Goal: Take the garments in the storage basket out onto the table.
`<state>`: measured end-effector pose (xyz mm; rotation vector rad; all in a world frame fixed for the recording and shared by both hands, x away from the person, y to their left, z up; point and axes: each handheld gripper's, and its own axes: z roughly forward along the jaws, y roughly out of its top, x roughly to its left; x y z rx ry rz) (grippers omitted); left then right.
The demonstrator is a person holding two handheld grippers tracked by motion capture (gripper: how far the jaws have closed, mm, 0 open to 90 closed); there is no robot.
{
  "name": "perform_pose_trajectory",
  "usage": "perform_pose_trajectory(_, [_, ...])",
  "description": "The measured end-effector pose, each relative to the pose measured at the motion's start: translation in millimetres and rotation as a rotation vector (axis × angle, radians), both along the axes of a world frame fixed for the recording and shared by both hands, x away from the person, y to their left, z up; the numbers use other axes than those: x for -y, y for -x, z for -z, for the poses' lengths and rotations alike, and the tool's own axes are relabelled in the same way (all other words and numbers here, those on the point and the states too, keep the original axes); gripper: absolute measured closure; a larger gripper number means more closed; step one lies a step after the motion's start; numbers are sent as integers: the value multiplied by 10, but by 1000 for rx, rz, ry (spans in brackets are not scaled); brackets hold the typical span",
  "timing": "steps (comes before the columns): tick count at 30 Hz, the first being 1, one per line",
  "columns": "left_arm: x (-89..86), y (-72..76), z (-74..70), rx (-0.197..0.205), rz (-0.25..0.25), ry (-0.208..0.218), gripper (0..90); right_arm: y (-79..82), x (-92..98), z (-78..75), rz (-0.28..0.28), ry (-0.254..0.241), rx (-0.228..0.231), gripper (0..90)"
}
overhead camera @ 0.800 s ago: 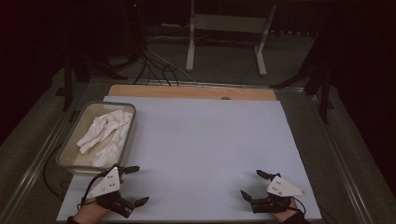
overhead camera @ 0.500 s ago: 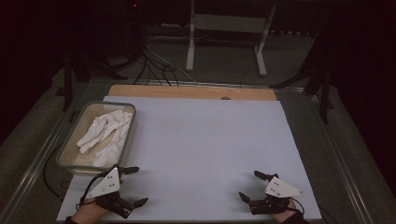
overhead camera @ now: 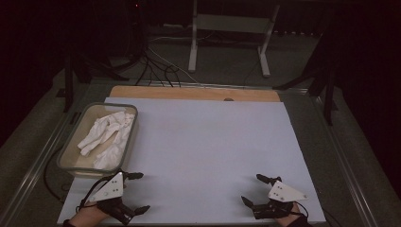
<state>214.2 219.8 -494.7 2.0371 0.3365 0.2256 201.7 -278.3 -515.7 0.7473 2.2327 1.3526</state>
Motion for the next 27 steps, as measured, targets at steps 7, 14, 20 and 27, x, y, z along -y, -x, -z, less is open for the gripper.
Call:
perform_pose_trajectory(7, [28,17,-27,-12,24,-28,2,3,4,-13,6,-9,11,87])
perform_pose_trajectory(14, [-4,1,-125,-56,78,-56,2,30,-8,-54,13,-2,32,87])
perform_pose_trajectory(20, [-45,-8,-252,-80,108,-107,2,49,-8,-75,16,-8,37,87])
perform_pose_trajectory(27, [-107,-47,-434,-82,125,-122,1,49,-16,-86,6,-12,41,87])
